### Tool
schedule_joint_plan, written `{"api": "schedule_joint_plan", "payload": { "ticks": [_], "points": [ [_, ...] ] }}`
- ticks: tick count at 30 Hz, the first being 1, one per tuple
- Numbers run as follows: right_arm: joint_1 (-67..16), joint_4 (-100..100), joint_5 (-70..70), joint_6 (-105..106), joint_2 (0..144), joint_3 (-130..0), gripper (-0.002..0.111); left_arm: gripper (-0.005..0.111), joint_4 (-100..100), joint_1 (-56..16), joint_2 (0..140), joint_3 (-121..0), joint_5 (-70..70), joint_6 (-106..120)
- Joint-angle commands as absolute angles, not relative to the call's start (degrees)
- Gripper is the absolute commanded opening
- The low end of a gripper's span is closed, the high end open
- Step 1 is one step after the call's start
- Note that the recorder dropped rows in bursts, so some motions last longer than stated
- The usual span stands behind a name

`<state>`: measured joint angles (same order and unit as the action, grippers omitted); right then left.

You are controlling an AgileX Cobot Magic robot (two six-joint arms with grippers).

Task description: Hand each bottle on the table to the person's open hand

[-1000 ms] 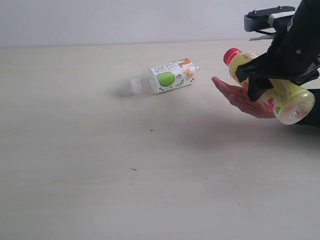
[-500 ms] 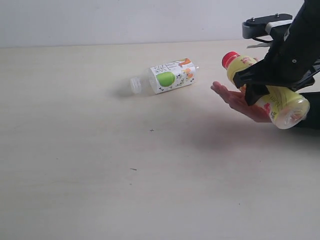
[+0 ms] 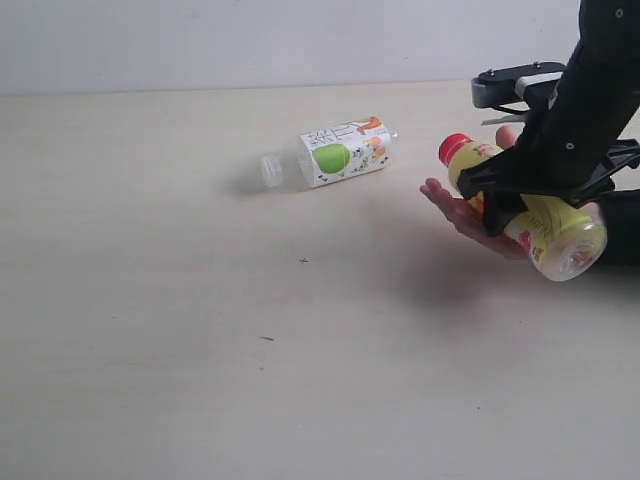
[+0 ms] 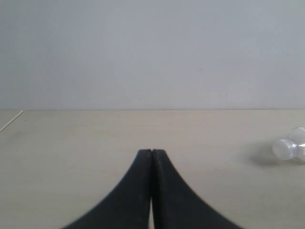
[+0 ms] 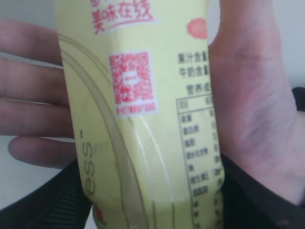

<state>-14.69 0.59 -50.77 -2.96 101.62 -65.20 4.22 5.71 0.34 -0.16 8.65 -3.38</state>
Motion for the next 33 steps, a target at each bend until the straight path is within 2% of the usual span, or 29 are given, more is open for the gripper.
{"api": "schedule_joint_plan", "payload": {
  "ticks": [1, 7, 16, 27, 30, 32, 33],
  "points": [
    [-14.5, 0.6, -50.8, -2.6, 101.8, -64.9, 0.072, 0.001, 4.3, 5.5, 0.0, 0.0, 8.4, -3.5],
    [-14.5, 1.5, -50.1, -2.6, 101.8, -64.9, 0.080, 0.001, 4.3, 5.5, 0.0, 0.0, 8.4, -3.5],
    [-14.5, 1.5, -48.1, -2.6, 100.6, -65.0, 0.080, 0.001, 4.3, 5.5, 0.0, 0.0, 8.4, -3.5],
    [-14.5, 1.5, -41.9, 2.4, 89.3, -65.0, 0.080, 0.001, 4.3, 5.5, 0.0, 0.0, 8.4, -3.5],
    [-14.5, 1.2, -38.9, 3.6, 85.7, -64.7, 0.076, 0.001, 4.3, 5.5, 0.0, 0.0, 8.4, -3.5],
    [-14.5, 0.7, -35.0, 4.3, 83.0, -63.4, 0.068, 0.001, 4.3, 5.5, 0.0, 0.0, 8.4, -3.5],
    [-14.5, 0.0, -31.8, 4.9, 81.3, -62.1, 0.059, 0.001, 4.3, 5.5, 0.0, 0.0, 8.4, -3.5]
  ]
}}
